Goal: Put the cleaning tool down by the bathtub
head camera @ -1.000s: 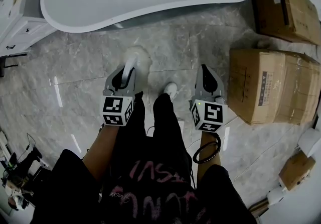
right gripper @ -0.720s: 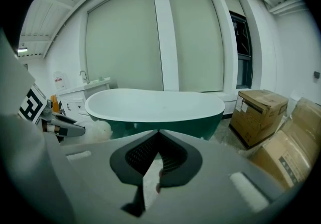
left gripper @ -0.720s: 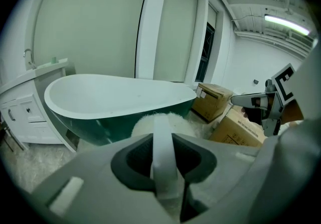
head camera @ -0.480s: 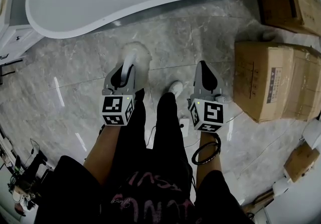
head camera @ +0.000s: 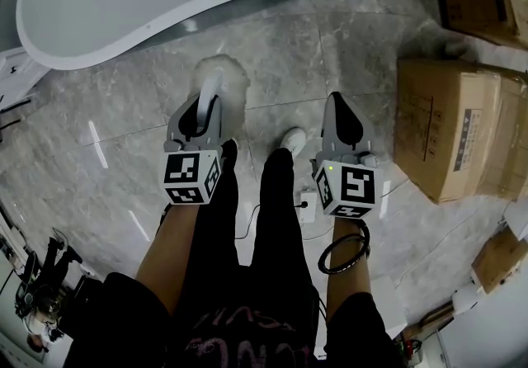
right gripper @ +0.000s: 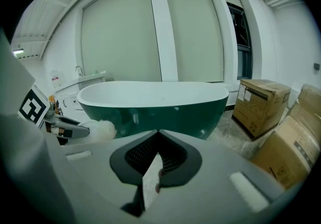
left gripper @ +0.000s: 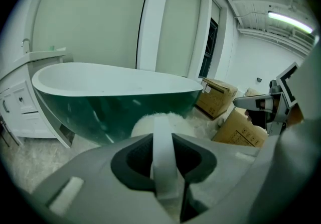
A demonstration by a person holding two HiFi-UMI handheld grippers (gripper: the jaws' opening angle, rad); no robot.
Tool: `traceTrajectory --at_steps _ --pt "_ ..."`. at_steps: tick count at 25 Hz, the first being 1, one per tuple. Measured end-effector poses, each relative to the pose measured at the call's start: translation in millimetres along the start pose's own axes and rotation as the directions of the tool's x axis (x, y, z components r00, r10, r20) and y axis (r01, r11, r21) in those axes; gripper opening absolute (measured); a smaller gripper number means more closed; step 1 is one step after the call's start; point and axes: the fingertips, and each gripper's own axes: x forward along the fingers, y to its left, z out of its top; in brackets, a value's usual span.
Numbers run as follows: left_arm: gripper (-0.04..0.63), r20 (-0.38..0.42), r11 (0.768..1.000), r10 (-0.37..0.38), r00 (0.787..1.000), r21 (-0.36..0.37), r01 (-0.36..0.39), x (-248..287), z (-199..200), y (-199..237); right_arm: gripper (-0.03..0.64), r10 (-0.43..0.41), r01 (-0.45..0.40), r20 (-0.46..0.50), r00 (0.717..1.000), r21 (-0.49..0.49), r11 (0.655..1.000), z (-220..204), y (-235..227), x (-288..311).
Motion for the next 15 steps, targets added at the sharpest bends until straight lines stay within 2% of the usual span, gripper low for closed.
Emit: traceTrajectory --at_steps 15 --pt "0.083 -0.006 0.999 0.012 1.000 0.037 -0.012 65 -56 8 0.020 0.013 -0.012 -0.037 0.999 0.034 0.999 -88 -17 39"
